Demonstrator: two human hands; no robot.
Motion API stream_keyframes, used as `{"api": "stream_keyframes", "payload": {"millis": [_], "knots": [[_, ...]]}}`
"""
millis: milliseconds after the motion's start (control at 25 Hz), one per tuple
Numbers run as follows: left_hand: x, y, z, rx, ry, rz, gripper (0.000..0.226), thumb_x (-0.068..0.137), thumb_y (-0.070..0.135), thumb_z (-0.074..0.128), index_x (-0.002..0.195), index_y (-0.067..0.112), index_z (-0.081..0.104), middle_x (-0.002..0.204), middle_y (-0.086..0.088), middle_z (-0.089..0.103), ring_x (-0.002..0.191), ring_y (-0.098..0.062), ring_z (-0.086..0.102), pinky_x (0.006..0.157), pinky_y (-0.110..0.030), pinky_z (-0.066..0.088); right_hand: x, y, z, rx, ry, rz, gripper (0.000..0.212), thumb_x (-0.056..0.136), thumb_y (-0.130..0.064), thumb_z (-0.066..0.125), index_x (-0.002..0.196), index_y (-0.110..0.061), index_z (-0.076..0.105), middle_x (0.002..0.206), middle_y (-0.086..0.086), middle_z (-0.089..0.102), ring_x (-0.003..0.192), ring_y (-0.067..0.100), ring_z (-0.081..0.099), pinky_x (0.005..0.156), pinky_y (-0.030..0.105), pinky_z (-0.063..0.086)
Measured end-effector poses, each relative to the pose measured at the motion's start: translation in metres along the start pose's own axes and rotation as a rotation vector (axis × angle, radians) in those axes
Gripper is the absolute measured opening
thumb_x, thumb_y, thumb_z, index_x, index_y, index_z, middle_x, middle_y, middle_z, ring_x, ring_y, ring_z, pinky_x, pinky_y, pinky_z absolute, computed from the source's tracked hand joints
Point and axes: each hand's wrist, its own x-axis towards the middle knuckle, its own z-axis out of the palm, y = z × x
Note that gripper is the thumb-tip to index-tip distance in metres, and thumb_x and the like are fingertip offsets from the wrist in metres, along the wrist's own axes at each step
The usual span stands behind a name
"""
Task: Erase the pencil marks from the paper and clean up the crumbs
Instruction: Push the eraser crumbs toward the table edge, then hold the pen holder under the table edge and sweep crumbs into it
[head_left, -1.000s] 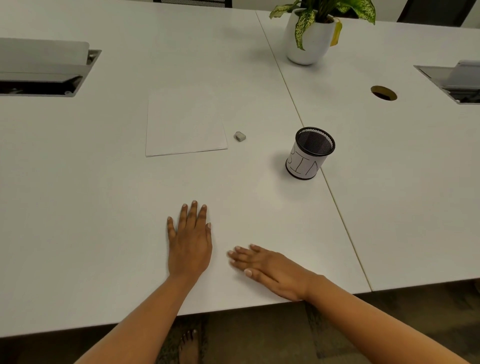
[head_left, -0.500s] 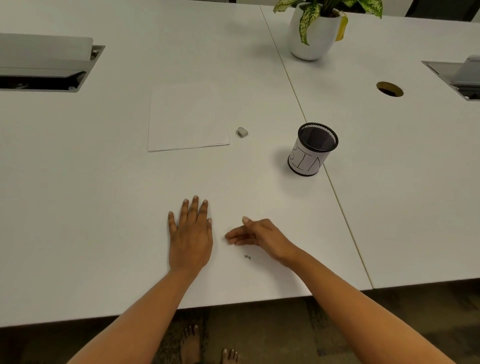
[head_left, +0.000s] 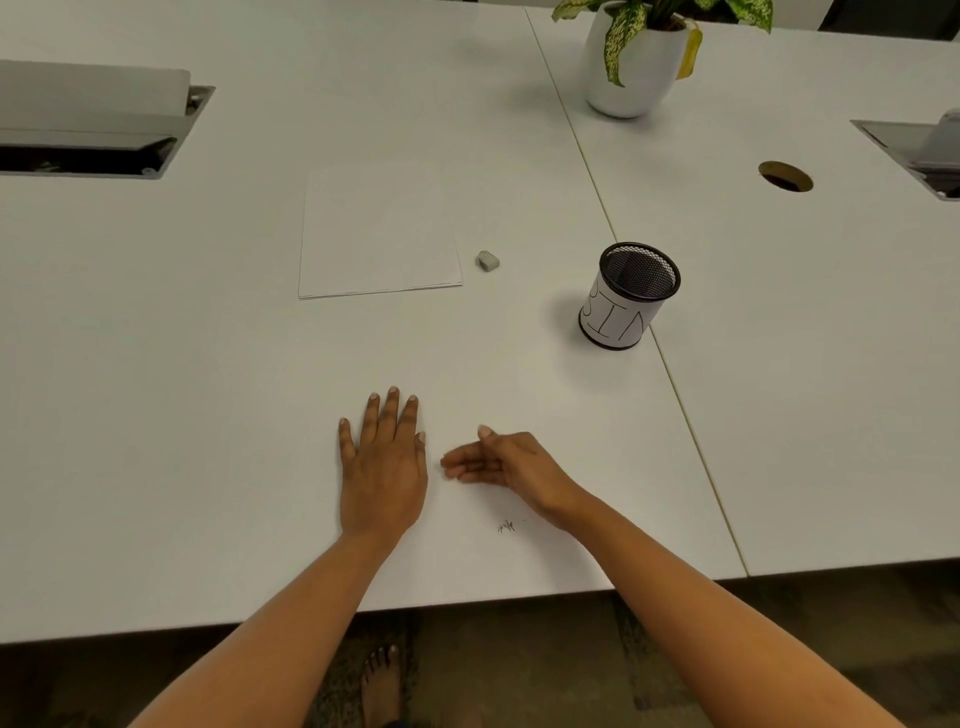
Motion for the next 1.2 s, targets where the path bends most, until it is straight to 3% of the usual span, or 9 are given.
{"api": "stream_keyframes", "payload": {"millis": [160, 280, 480, 680, 840, 960, 1120, 1200], "knots": [[0.001, 0.0, 0.0, -0.002, 0.014, -0.002, 0.054, 0.092, 0.031, 0.018, 0.133, 0.01, 0.046, 0.14, -0.013, 0.045, 0.131, -0.031, 0.039, 0.104, -0.056, 0.027, -0.016, 0.008, -0.001, -0.172, -0.137, 0.03, 0.046, 0.098, -0.024, 0.029, 0.101, 0.006, 0.064, 0.106, 0.021, 0.066, 0.091, 0.02, 0.065, 0.088, 0.028, 0.052], [-0.001, 0.0, -0.001, 0.006, 0.017, 0.011, 0.053, 0.092, 0.03, 0.02, 0.132, 0.009, 0.048, 0.138, -0.014, 0.047, 0.129, -0.032, 0.042, 0.102, -0.057, 0.03, -0.027, 0.005, -0.013, -0.16, -0.191, 0.077, 0.047, 0.098, -0.023, 0.029, 0.097, 0.007, 0.065, 0.096, 0.013, 0.069, 0.085, 0.018, 0.066, 0.084, 0.025, 0.053], [0.0, -0.001, 0.001, 0.018, 0.008, 0.021, 0.052, 0.092, 0.029, 0.021, 0.13, 0.007, 0.049, 0.136, -0.015, 0.049, 0.127, -0.034, 0.045, 0.1, -0.059, 0.031, -0.03, 0.007, -0.033, 0.197, 0.118, 0.05, 0.047, 0.097, -0.025, 0.03, 0.086, -0.001, 0.069, 0.087, 0.009, 0.073, 0.087, 0.024, 0.067, 0.082, 0.027, 0.055], [0.001, -0.002, 0.006, 0.017, -0.022, -0.005, 0.056, 0.092, 0.032, 0.017, 0.136, 0.01, 0.042, 0.143, -0.012, 0.041, 0.133, -0.03, 0.036, 0.106, -0.054, 0.024, -0.038, 0.014, -0.017, 0.016, 0.039, 0.083, 0.048, 0.097, -0.026, 0.029, 0.091, 0.002, 0.068, 0.09, 0.013, 0.069, 0.084, 0.02, 0.066, 0.082, 0.026, 0.054], [0.001, 0.004, 0.011, -0.022, -0.028, -0.043, 0.056, 0.091, 0.032, 0.019, 0.141, 0.01, 0.033, 0.148, -0.012, 0.032, 0.138, -0.03, 0.026, 0.109, -0.055, 0.015, -0.037, 0.012, -0.015, 0.041, 0.129, 0.057, 0.048, 0.098, -0.027, 0.029, 0.089, -0.003, 0.069, 0.09, 0.008, 0.07, 0.085, 0.018, 0.067, 0.082, 0.025, 0.054], [-0.004, 0.01, 0.01, -0.029, -0.056, -0.056, 0.065, 0.089, 0.042, 0.007, 0.143, 0.011, 0.026, 0.151, -0.012, 0.023, 0.141, -0.03, 0.017, 0.11, -0.051, 0.004, -0.039, 0.015, -0.008, -0.035, 0.134, 0.037, 0.04, 0.097, -0.026, 0.033, 0.09, -0.009, 0.069, 0.091, 0.004, 0.07, 0.089, 0.017, 0.066, 0.085, 0.026, 0.053], [-0.002, 0.019, -0.003, -0.164, -0.113, 0.015, 0.066, 0.088, 0.046, 0.016, 0.145, 0.014, 0.021, 0.155, -0.008, 0.011, 0.143, -0.024, 0.005, 0.111, -0.042, -0.007, -0.03, 0.006, -0.017, -0.063, 0.453, -0.043, 0.016, 0.088, -0.011, 0.055, 0.097, -0.017, 0.067, 0.092, 0.002, 0.071, 0.089, 0.011, 0.067, 0.087, 0.025, 0.053], [0.009, 0.034, -0.009, -0.291, -0.139, 0.097, 0.059, 0.093, 0.043, 0.026, 0.145, 0.015, 0.02, 0.155, -0.004, 0.009, 0.143, -0.018, 0.002, 0.113, -0.034, -0.007, -0.023, -0.003, -0.021, -0.006, 0.642, -0.05, 0.015, 0.08, -0.007, 0.065, 0.095, -0.01, 0.068, 0.08, 0.004, 0.071, 0.073, 0.007, 0.068, 0.075, 0.02, 0.056]]}}
